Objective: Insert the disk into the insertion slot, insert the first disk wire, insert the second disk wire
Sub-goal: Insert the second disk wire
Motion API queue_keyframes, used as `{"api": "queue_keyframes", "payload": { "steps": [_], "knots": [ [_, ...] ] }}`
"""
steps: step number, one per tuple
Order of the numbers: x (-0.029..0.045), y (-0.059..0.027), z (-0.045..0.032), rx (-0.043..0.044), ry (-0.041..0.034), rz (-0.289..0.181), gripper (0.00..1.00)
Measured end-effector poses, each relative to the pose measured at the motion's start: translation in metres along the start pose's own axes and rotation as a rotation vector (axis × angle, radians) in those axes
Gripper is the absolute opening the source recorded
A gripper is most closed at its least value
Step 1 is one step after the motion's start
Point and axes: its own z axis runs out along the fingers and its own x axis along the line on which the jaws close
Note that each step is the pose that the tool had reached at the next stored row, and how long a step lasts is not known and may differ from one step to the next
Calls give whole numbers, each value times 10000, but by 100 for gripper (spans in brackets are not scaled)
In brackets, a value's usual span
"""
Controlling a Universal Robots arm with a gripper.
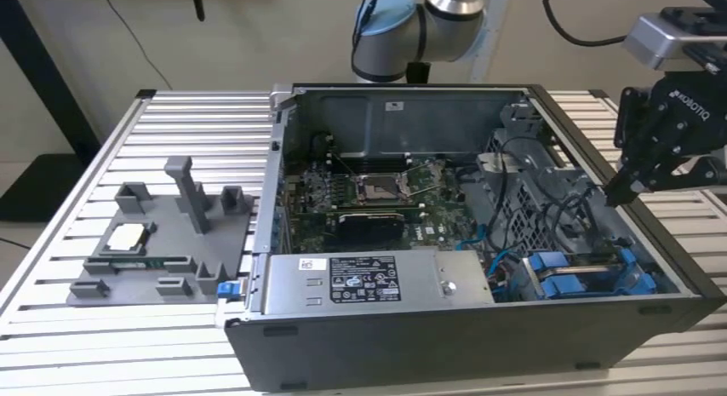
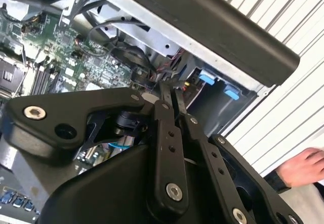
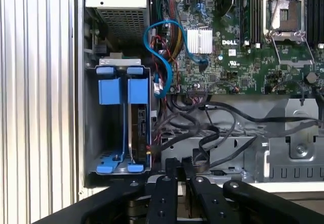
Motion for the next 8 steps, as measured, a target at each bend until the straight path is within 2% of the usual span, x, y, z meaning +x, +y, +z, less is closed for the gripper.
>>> {"api": "queue_keyframes", "payload": {
  "steps": [4,8],
  "knots": [
    [3,165,0,107,-2,-6,16],
    [13,325,6,253,-4,-14,16]
  ]
}}
